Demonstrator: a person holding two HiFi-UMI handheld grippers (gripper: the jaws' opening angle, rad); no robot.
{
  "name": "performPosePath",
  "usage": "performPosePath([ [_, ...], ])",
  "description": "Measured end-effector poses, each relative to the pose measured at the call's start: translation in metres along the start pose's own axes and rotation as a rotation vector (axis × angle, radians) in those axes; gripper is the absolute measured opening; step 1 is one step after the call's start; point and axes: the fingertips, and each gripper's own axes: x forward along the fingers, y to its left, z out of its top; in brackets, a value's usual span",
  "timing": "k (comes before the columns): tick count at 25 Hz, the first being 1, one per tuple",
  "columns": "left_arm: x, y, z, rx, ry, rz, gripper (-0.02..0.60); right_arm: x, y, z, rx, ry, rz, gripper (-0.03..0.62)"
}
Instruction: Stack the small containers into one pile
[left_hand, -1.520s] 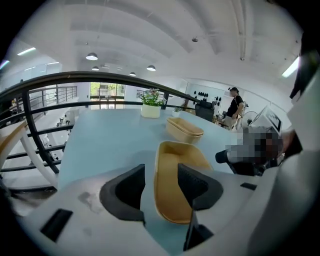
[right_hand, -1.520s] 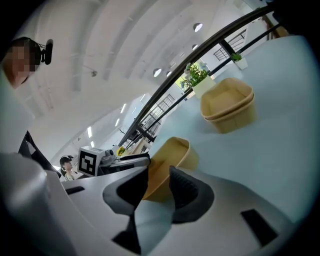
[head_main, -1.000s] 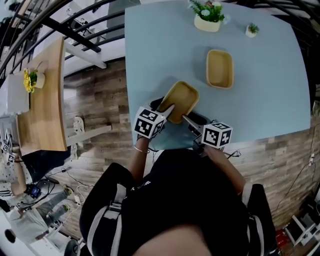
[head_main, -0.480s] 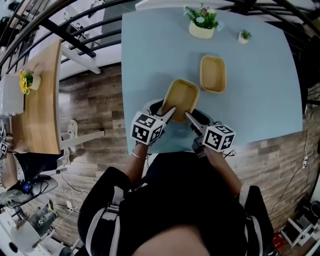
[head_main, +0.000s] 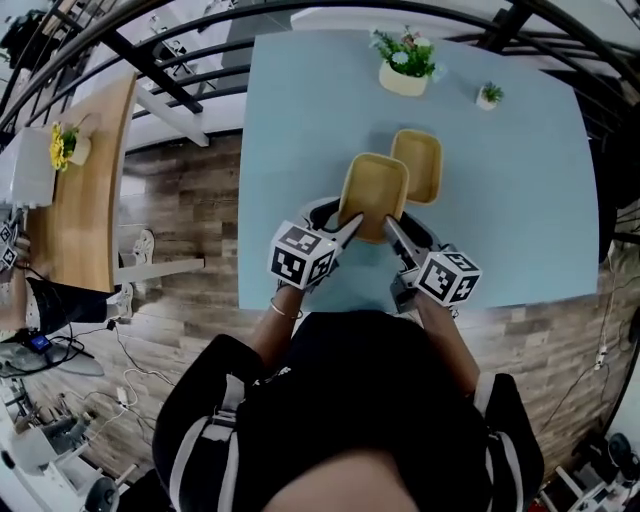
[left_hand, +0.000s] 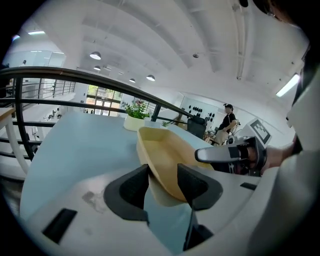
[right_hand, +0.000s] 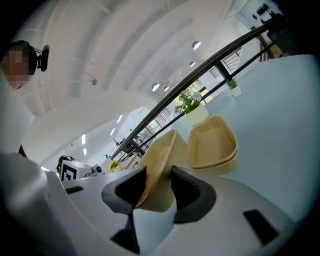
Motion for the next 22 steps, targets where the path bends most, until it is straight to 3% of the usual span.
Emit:
performPosePath([
  [10, 0.043, -0.024, 0.032, -0.015, -0.024, -0.010, 0.181, -0.018, -0.033, 0.058, -0.019, -0.068, 0.005, 0.156],
  [22, 0.092, -0.033, 0.055, -0.022, -0.027, -0.011, 0.181, -0.020, -0.078, 0.092, 0.005, -0.083, -0.031, 0.156],
])
